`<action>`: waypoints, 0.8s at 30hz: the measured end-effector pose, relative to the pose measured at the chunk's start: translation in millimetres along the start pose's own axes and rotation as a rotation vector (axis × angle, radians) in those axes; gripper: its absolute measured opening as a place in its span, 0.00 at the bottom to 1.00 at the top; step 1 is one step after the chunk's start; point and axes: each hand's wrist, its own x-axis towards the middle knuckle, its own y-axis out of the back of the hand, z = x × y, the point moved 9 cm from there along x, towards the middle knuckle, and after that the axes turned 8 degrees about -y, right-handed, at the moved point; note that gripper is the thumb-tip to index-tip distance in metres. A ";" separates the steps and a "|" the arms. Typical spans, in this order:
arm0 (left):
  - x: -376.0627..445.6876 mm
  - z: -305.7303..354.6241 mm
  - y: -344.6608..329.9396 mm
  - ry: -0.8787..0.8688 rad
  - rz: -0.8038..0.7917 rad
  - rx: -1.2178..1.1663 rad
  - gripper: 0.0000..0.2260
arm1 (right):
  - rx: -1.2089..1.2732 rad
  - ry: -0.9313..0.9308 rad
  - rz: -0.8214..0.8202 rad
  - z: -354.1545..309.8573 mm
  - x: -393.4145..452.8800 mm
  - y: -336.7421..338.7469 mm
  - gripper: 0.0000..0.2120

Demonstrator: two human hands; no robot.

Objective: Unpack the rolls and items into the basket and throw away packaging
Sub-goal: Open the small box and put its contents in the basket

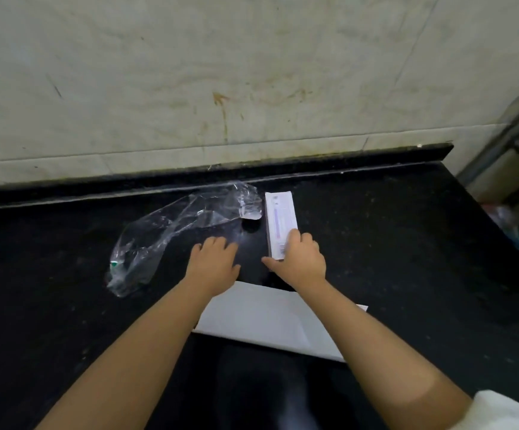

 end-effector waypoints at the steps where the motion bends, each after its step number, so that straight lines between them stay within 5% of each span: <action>1: 1.7 -3.3 -1.4 0.003 0.003 -0.008 0.21 | 0.013 -0.020 0.009 -0.9 0.9 -2.3 0.33; 10: -8.3 -7.7 34.4 -0.105 0.159 -0.038 0.27 | 0.146 0.027 0.123 13.2 -9.3 67.2 0.25; 16: -38.0 3.9 91.1 -0.102 0.256 -0.091 0.35 | 0.068 0.310 0.170 -13.3 -49.6 117.0 0.25; 20: -69.9 -5.2 104.7 0.007 0.283 -0.102 0.39 | 0.011 0.542 0.046 -47.0 -73.1 114.6 0.24; 24: -117.4 -32.9 75.4 0.143 0.147 -0.120 0.39 | 0.005 0.809 -0.107 -89.1 -112.6 88.5 0.22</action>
